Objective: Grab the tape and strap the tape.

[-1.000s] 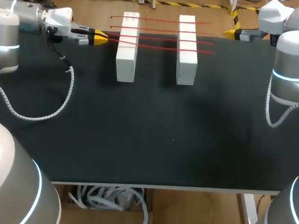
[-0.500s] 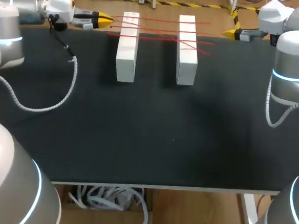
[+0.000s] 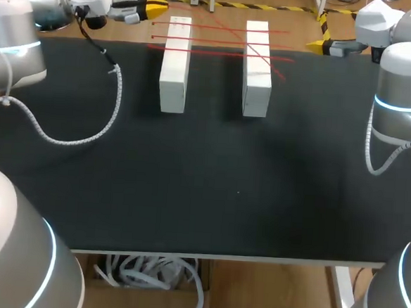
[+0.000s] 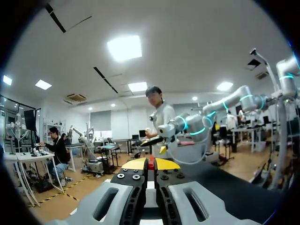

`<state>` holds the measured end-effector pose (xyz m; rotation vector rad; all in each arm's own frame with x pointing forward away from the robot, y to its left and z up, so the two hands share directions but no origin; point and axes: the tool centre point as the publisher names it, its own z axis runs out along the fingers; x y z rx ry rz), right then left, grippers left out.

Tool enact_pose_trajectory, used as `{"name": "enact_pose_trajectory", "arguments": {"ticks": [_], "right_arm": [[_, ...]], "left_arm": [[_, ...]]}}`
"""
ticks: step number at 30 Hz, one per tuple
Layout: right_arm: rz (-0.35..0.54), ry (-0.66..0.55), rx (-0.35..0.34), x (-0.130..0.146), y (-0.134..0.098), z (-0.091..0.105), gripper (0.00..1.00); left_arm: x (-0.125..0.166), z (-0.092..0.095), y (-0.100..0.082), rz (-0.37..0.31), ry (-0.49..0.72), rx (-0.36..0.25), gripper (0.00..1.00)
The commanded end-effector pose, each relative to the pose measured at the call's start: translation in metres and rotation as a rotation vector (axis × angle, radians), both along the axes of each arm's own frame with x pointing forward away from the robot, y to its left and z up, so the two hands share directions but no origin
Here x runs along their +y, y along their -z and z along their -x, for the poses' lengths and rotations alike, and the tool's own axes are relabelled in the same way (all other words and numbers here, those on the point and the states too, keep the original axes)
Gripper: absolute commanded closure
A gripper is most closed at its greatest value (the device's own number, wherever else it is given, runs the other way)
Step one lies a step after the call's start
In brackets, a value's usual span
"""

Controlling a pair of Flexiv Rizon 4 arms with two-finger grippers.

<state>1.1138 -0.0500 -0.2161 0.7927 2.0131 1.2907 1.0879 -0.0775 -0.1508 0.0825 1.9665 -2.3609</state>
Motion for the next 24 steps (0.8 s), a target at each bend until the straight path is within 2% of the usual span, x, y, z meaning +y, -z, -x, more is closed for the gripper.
{"name": "enact_pose_trajectory", "arguments": {"ticks": [1, 4, 8, 16, 22, 24], "right_arm": [[0.000, 0.000, 0.000, 0.000, 0.000, 0.000, 0.00], [0.000, 0.000, 0.000, 0.000, 0.000, 0.000, 0.00], [0.000, 0.000, 0.000, 0.000, 0.000, 0.000, 0.00], [0.000, 0.000, 0.000, 0.000, 0.000, 0.000, 0.00], [0.000, 0.000, 0.000, 0.000, 0.000, 0.000, 0.00], [0.000, 0.000, 0.000, 0.000, 0.000, 0.000, 0.00]], "left_arm": [[-0.002, -0.011, -0.003, 0.037, 0.028, 0.010, 1.00], [-0.003, -0.012, -0.019, 0.130, 0.046, 0.031, 1.00], [-0.005, -0.011, -0.033, 0.199, 0.074, 0.025, 1.00], [-0.009, -0.011, -0.043, 0.199, 0.052, 0.026, 1.00], [-0.013, -0.012, -0.056, 0.247, 0.022, 0.052, 1.00], [-0.016, -0.011, -0.059, 0.229, 0.013, 0.043, 1.00]]}}
